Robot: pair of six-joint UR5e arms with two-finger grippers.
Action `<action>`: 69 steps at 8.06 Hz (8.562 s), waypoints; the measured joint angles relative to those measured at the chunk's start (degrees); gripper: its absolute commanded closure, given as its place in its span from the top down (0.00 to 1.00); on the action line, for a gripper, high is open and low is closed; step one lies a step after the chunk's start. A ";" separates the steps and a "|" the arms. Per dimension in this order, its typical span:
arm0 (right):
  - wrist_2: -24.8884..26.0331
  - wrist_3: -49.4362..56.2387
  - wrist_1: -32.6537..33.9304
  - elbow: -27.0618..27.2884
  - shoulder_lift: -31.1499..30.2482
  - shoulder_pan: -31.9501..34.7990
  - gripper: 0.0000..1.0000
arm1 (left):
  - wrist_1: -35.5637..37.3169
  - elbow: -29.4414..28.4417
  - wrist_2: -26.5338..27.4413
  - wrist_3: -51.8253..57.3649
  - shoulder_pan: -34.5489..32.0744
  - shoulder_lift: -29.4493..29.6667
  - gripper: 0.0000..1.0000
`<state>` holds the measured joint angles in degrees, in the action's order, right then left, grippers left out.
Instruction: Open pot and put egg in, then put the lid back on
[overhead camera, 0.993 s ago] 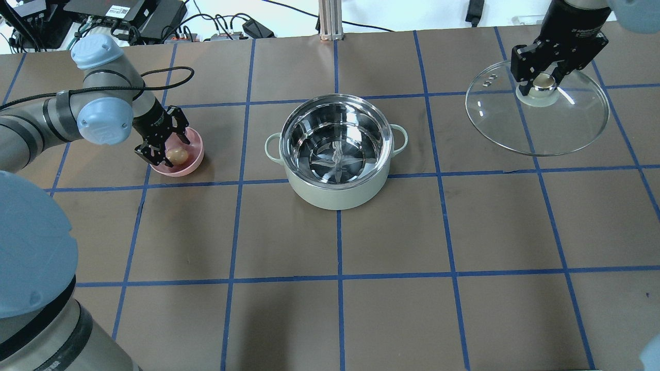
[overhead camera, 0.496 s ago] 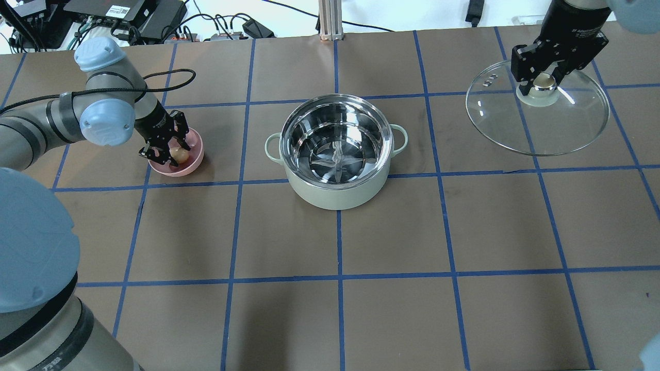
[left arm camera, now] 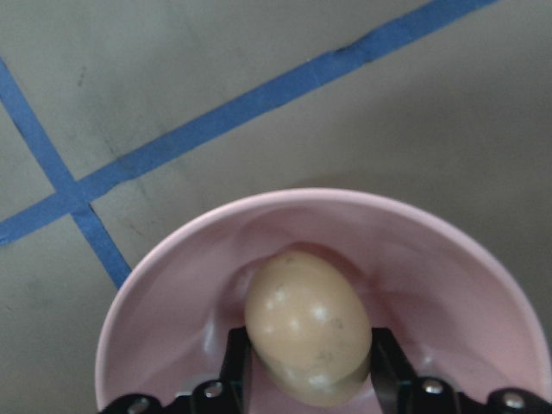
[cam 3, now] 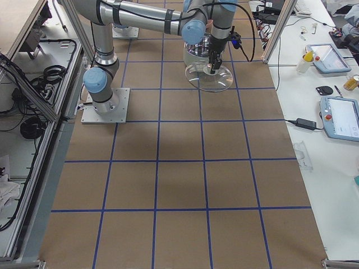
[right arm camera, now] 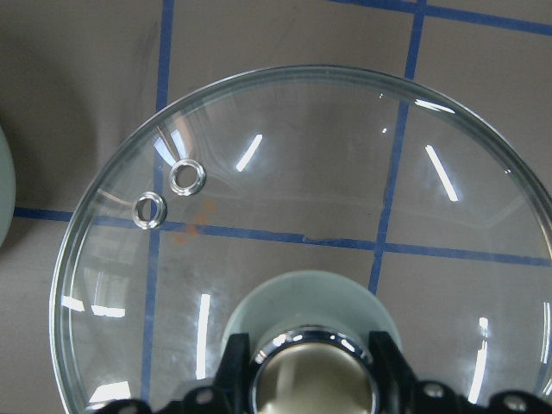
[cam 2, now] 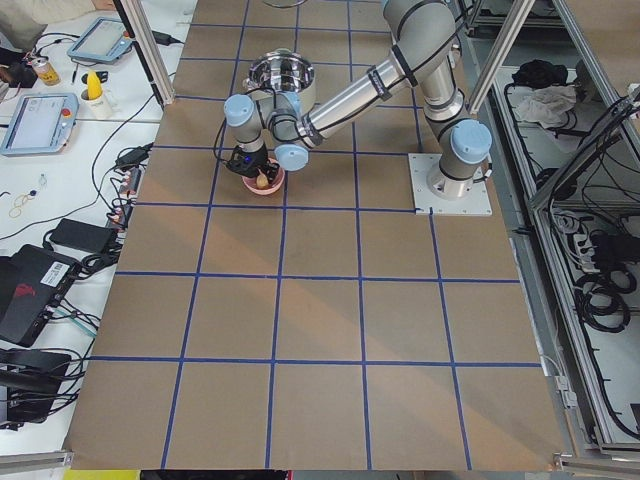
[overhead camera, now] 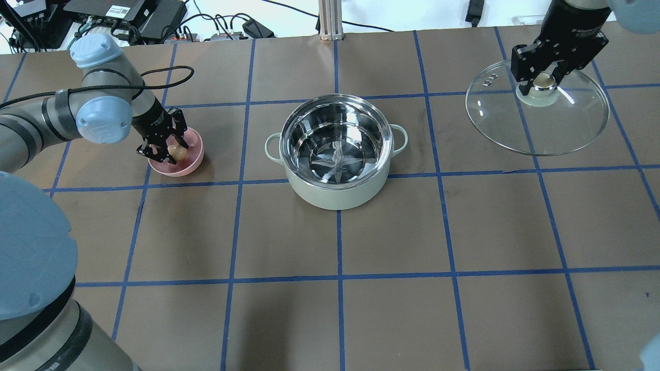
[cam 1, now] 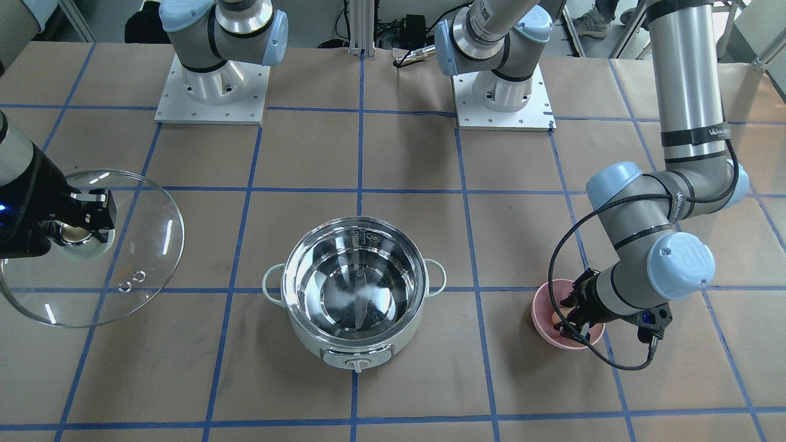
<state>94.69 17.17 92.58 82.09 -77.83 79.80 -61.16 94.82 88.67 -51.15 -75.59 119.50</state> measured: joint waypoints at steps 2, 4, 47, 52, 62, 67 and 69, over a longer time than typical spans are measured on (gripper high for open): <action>-0.03 -0.12 -0.03 0.00 0.04 0.00 0.01 | -1.29 -0.38 0.26 -0.07 0.00 -1.68 0.30; -0.03 -0.09 -0.03 0.00 0.02 0.00 0.01 | -2.73 -0.57 -0.19 -0.29 0.00 -3.80 0.30; -5.75 -47.85 20.03 -0.49 12.34 32.05 0.08 | -28.96 -13.79 4.62 47.27 -12.01 -22.46 1.00; -5.25 -46.76 20.10 -0.27 12.37 31.98 0.10 | -28.80 -12.18 2.53 47.36 -12.13 -23.63 1.00; -5.02 -43.71 20.13 0.48 12.14 31.38 0.69 | -28.84 -11.85 3.00 47.99 -11.95 -23.08 1.00; -5.46 -38.29 22.72 0.36 10.77 29.53 1.00 | -28.92 -11.82 2.81 48.07 -11.95 -23.00 1.00; -5.28 -34.34 21.38 0.32 8.36 27.22 1.00 | -28.93 -11.84 2.82 48.07 -11.95 -23.00 1.00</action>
<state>89.41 -17.17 113.96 82.41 -69.47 107.02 -90.09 82.97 91.49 -3.08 -87.54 96.50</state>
